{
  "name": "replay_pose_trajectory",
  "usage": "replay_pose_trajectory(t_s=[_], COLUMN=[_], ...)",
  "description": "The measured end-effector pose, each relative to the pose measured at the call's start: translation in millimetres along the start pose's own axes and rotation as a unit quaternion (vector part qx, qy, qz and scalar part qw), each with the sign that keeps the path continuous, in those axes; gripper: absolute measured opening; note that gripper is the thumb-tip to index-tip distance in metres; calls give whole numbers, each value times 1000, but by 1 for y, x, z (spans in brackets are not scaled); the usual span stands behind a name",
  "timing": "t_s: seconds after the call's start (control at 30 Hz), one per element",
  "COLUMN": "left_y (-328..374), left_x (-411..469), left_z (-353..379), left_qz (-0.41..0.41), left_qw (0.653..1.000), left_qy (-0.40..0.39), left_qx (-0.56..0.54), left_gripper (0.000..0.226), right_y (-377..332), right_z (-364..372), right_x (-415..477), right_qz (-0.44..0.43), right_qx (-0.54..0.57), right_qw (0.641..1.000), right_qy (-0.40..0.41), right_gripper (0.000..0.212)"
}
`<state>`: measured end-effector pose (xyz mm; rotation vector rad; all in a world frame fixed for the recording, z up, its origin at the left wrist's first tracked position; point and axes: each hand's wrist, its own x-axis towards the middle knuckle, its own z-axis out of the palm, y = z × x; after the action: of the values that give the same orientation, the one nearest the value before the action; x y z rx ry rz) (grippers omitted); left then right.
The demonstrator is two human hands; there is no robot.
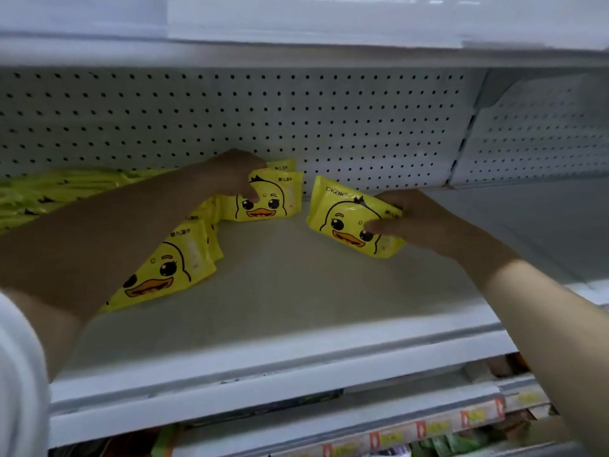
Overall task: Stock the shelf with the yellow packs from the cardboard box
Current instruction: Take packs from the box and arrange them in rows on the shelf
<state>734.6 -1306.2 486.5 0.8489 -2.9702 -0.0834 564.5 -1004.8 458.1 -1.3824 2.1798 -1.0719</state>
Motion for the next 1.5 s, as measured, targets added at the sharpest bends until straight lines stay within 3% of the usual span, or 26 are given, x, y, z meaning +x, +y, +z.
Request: replay_pose_trajectory(t_s=[0.2,0.23,0.3,0.37,0.4,0.47,0.6,0.7,0.87,1.13,1.27,1.37,1.43,1.5], left_y=[32,42,67,97,109,126,128,127,132,122,117,112,107,102], left_x=[-31,-36,-52,-79,-90,-107,-110,-111,-114,-106,-104,-104,-104,-103], left_z=[4,1,-1,0,5,19,36,36,35,27,23,19,17,16], left_qz=[-24,0,80,153,172,165,110,84,83,75,82,91,94,98], left_qw=[984,983,966,921,909,920,919,923,928,947,953,954,958,966], left_qy=[141,172,199,125,78,42,143,156,164,134,125,117,106,86], left_qx=[106,61,-147,-337,-371,-353,-351,-340,-323,-282,-263,-260,-249,-222], left_gripper=[71,65,44,29,25,23,19,23,15,11,11,13,16,25], right_y=[-6,-6,-8,-10,-10,-11,-3,9,26,25,26,18,10,2], right_z=[1,0,-2,-3,-3,-3,-1,-5,-4,4,7,6,8,13], right_x=[-5,-8,-14,-18,-20,-23,-25,-29,-44,-46,-34,-25,-19,-10], right_qz=[-20,-23,-33,-45,-48,-53,-62,-42,-7,-38,-52,-76,-104,-137], right_qx=[-45,-52,-69,-71,-65,-55,-8,71,117,49,-56,55,135,128], right_qw=[998,997,995,994,994,995,998,996,992,998,995,992,983,980], right_qy=[-39,-48,-60,-66,-68,-71,-18,24,-39,10,64,83,70,67], right_gripper=[21,21,20,19,19,22,35,45,42,20,34,50,43,24])
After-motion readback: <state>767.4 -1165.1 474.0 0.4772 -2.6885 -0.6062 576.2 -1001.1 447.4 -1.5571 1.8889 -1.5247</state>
